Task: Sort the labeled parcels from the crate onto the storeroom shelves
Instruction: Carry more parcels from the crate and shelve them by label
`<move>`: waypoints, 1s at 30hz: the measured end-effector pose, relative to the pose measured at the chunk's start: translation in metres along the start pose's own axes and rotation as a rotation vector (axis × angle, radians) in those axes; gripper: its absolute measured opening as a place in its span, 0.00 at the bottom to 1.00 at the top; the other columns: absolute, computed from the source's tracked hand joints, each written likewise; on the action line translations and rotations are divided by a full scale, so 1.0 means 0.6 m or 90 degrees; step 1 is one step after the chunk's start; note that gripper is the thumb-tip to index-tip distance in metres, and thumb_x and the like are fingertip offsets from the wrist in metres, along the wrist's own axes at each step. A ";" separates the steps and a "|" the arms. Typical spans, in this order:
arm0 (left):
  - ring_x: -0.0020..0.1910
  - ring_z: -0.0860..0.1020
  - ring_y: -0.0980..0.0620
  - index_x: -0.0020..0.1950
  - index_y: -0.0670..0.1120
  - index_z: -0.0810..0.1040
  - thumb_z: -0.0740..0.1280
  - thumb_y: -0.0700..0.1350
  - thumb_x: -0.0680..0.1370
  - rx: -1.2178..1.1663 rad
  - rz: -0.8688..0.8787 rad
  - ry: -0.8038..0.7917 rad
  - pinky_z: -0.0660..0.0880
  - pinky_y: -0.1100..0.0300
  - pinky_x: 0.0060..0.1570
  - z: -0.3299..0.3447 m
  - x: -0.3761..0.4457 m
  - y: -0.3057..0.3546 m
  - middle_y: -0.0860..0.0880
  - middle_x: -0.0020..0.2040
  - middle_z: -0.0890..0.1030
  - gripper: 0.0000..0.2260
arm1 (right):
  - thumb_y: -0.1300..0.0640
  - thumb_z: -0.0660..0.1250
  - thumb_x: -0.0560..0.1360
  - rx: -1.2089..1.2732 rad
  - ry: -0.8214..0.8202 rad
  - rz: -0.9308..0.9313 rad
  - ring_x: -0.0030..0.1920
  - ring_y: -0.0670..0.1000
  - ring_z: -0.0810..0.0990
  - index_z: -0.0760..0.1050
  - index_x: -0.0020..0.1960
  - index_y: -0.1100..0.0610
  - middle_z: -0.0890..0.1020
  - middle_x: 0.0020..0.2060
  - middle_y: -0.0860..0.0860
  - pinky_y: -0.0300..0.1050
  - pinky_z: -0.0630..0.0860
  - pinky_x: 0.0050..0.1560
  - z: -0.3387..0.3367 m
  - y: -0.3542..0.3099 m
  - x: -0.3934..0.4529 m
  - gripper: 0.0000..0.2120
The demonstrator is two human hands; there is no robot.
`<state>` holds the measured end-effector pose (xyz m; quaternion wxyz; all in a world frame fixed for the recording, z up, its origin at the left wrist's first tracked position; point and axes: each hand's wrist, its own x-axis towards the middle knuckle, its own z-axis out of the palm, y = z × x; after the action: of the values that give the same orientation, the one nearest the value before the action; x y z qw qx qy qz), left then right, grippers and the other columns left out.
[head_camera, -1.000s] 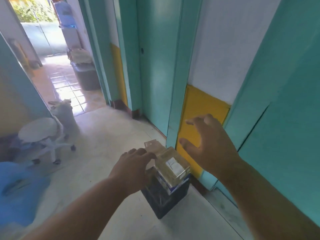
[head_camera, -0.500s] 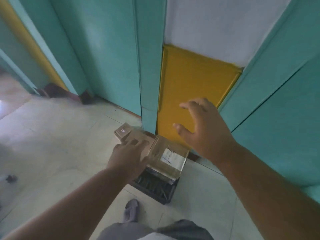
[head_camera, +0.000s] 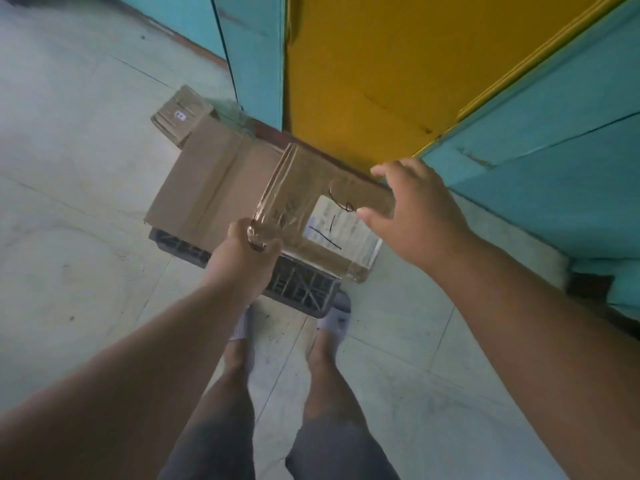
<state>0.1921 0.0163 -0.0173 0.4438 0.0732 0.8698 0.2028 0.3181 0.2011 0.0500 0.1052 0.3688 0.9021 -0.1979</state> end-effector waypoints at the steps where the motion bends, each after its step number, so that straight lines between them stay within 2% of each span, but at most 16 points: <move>1: 0.38 0.84 0.49 0.73 0.56 0.64 0.68 0.56 0.78 -0.101 -0.059 -0.015 0.84 0.49 0.37 0.021 0.019 -0.008 0.48 0.49 0.81 0.25 | 0.44 0.69 0.77 -0.014 -0.029 0.009 0.68 0.57 0.70 0.67 0.73 0.53 0.70 0.70 0.55 0.51 0.71 0.61 0.029 0.013 0.021 0.29; 3: 0.41 0.85 0.47 0.73 0.55 0.64 0.70 0.54 0.77 -0.282 -0.138 -0.036 0.84 0.46 0.44 0.054 0.050 -0.020 0.46 0.52 0.82 0.27 | 0.43 0.67 0.78 -0.049 -0.090 0.025 0.70 0.58 0.68 0.62 0.77 0.53 0.68 0.73 0.55 0.57 0.69 0.66 0.077 0.034 0.058 0.33; 5: 0.44 0.86 0.45 0.72 0.57 0.64 0.71 0.48 0.77 -0.466 -0.182 -0.042 0.83 0.47 0.47 0.075 0.067 -0.028 0.43 0.51 0.84 0.26 | 0.41 0.67 0.77 -0.048 -0.140 0.046 0.72 0.59 0.67 0.57 0.79 0.52 0.67 0.75 0.55 0.59 0.68 0.68 0.111 0.046 0.084 0.36; 7: 0.47 0.86 0.43 0.71 0.57 0.67 0.72 0.43 0.77 -0.625 -0.206 -0.040 0.83 0.48 0.47 0.085 0.072 -0.032 0.41 0.51 0.84 0.25 | 0.43 0.70 0.76 0.011 -0.140 0.061 0.70 0.59 0.70 0.60 0.78 0.53 0.71 0.72 0.54 0.57 0.72 0.65 0.127 0.052 0.096 0.36; 9: 0.48 0.86 0.43 0.70 0.56 0.69 0.70 0.40 0.77 -0.682 -0.214 -0.041 0.83 0.48 0.47 0.084 0.061 -0.032 0.41 0.51 0.85 0.24 | 0.46 0.72 0.75 0.059 -0.114 0.065 0.64 0.57 0.76 0.67 0.74 0.54 0.77 0.65 0.53 0.51 0.75 0.59 0.125 0.051 0.095 0.31; 12: 0.50 0.85 0.42 0.69 0.56 0.70 0.69 0.39 0.78 -0.694 -0.204 -0.046 0.82 0.49 0.47 0.062 0.017 -0.024 0.41 0.52 0.85 0.22 | 0.51 0.73 0.75 0.106 -0.086 0.058 0.59 0.54 0.78 0.71 0.70 0.55 0.79 0.60 0.52 0.46 0.76 0.52 0.081 0.038 0.058 0.26; 15: 0.52 0.84 0.41 0.68 0.55 0.70 0.70 0.38 0.77 -0.707 -0.167 -0.053 0.81 0.47 0.50 0.016 -0.056 0.005 0.40 0.53 0.85 0.23 | 0.53 0.73 0.76 0.127 -0.043 0.057 0.57 0.54 0.78 0.73 0.67 0.55 0.78 0.58 0.52 0.45 0.75 0.49 -0.004 0.014 0.001 0.22; 18: 0.54 0.84 0.41 0.73 0.56 0.67 0.75 0.40 0.72 -0.727 -0.105 -0.082 0.80 0.44 0.55 -0.041 -0.136 0.043 0.41 0.53 0.85 0.32 | 0.50 0.72 0.75 0.127 -0.022 0.058 0.52 0.56 0.78 0.72 0.60 0.50 0.78 0.54 0.51 0.53 0.79 0.47 -0.112 -0.015 -0.054 0.17; 20: 0.51 0.84 0.43 0.75 0.50 0.67 0.76 0.45 0.67 -0.755 -0.084 -0.114 0.80 0.47 0.55 -0.086 -0.186 0.059 0.42 0.53 0.85 0.38 | 0.50 0.70 0.75 0.136 -0.042 0.073 0.46 0.53 0.78 0.69 0.56 0.50 0.77 0.49 0.49 0.50 0.77 0.41 -0.184 -0.046 -0.088 0.14; 21: 0.49 0.84 0.46 0.74 0.45 0.68 0.76 0.46 0.67 -0.760 -0.068 -0.131 0.80 0.49 0.54 -0.110 -0.206 0.068 0.43 0.54 0.85 0.36 | 0.50 0.70 0.76 0.157 -0.045 0.087 0.43 0.50 0.77 0.67 0.56 0.51 0.76 0.46 0.48 0.47 0.74 0.38 -0.216 -0.062 -0.107 0.14; 23: 0.52 0.84 0.46 0.68 0.41 0.74 0.72 0.47 0.73 -0.725 -0.018 -0.162 0.77 0.48 0.59 -0.154 -0.241 0.092 0.42 0.56 0.85 0.26 | 0.48 0.70 0.77 0.206 -0.019 0.121 0.40 0.45 0.74 0.65 0.57 0.51 0.74 0.42 0.44 0.46 0.72 0.38 -0.272 -0.089 -0.145 0.17; 25: 0.55 0.82 0.45 0.65 0.44 0.77 0.68 0.49 0.79 -0.668 0.048 -0.213 0.73 0.44 0.65 -0.196 -0.278 0.118 0.42 0.59 0.83 0.16 | 0.46 0.70 0.77 0.241 0.035 0.165 0.40 0.46 0.74 0.65 0.56 0.52 0.73 0.41 0.44 0.47 0.72 0.40 -0.315 -0.119 -0.183 0.17; 27: 0.62 0.78 0.43 0.66 0.54 0.77 0.69 0.54 0.79 -0.587 0.122 -0.290 0.70 0.36 0.66 -0.234 -0.317 0.135 0.45 0.63 0.81 0.17 | 0.45 0.69 0.77 0.277 0.086 0.213 0.40 0.49 0.75 0.67 0.52 0.54 0.74 0.40 0.48 0.47 0.71 0.37 -0.341 -0.152 -0.221 0.16; 28: 0.63 0.77 0.42 0.68 0.60 0.75 0.69 0.54 0.78 -0.545 0.163 -0.338 0.69 0.33 0.65 -0.252 -0.335 0.141 0.48 0.63 0.82 0.17 | 0.45 0.69 0.77 0.294 0.112 0.235 0.40 0.50 0.75 0.68 0.50 0.54 0.75 0.40 0.49 0.46 0.70 0.36 -0.349 -0.170 -0.242 0.15; 30: 0.62 0.78 0.41 0.68 0.66 0.72 0.67 0.45 0.80 -0.485 0.240 -0.393 0.71 0.32 0.61 -0.287 -0.363 0.150 0.52 0.60 0.83 0.21 | 0.45 0.69 0.77 0.327 0.161 0.268 0.36 0.48 0.73 0.68 0.46 0.54 0.74 0.38 0.49 0.43 0.65 0.32 -0.360 -0.209 -0.283 0.15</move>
<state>0.1788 -0.0185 0.2725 0.6305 0.1182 0.5348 0.5499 0.3400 0.1075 0.3367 -0.0650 0.5825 0.7332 -0.3447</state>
